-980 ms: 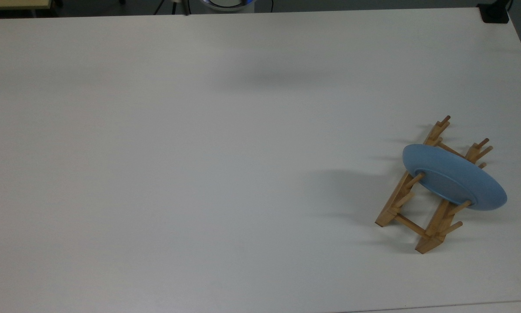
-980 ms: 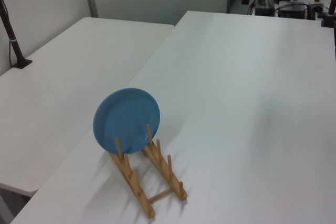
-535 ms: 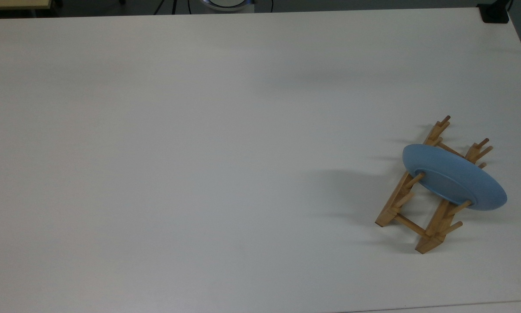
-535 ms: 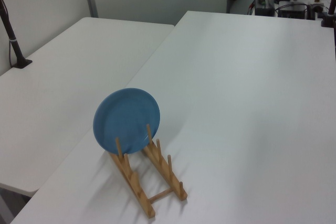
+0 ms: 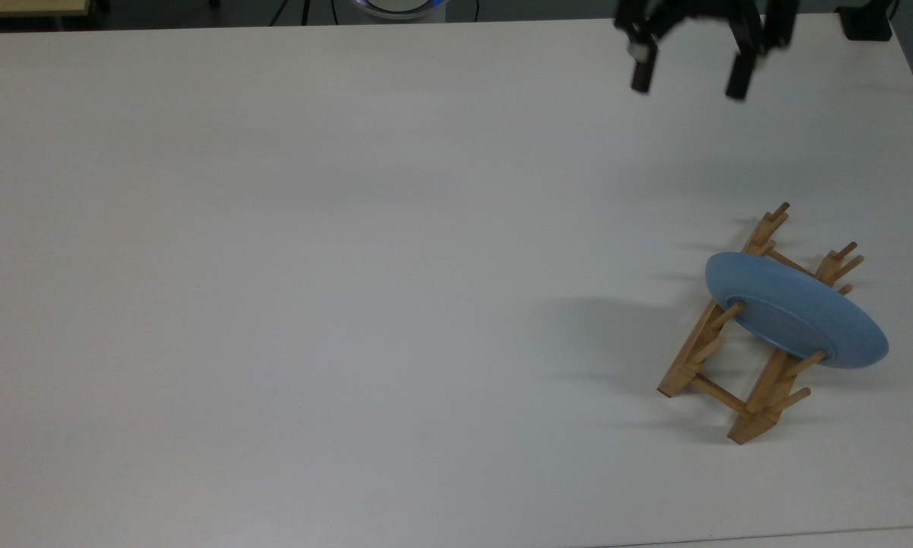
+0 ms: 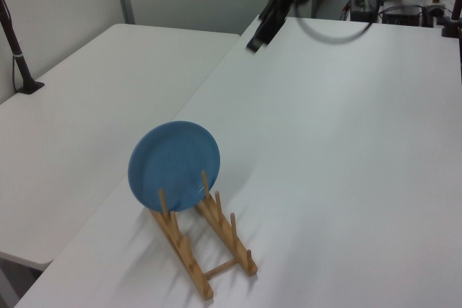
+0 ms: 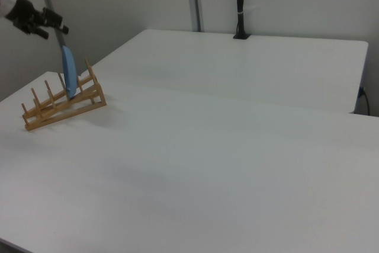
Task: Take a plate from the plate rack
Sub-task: 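Move the open gripper down toward the rim of the blue plate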
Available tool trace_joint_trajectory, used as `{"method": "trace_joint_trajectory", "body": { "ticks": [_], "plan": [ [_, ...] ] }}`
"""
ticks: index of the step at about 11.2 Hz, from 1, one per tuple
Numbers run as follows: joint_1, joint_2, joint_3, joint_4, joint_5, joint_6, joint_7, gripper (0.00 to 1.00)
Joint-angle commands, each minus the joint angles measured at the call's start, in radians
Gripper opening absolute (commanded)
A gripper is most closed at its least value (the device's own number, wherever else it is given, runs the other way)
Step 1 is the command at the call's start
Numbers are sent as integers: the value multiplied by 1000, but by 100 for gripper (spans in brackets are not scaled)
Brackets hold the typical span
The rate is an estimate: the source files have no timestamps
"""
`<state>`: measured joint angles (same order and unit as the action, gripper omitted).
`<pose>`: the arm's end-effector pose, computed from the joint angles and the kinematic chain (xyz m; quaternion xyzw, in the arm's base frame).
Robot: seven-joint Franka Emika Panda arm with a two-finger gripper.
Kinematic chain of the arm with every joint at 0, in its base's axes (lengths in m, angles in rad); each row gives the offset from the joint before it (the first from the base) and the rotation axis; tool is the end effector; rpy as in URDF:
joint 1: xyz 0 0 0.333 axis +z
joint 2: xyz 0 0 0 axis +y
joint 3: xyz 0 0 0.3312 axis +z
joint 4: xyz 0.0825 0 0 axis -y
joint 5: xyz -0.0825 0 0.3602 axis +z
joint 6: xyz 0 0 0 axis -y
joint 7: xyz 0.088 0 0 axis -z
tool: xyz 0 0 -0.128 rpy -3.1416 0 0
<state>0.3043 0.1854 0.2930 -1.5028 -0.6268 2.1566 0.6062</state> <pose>0.5626 0.3191 0.6223 0.9325 0.0927 0.3370 0.0908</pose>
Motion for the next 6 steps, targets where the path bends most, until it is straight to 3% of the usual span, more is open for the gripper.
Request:
{"method": "trace_joint_trajectory", "body": {
  "ticks": [1, 5, 6],
  "plan": [
    [68, 115, -8, 16, -255, 46, 246, 100],
    [113, 201, -8, 41, -373, 49, 361, 97],
    [117, 230, -8, 41, -439, 49, 415, 97]
  ]
}}
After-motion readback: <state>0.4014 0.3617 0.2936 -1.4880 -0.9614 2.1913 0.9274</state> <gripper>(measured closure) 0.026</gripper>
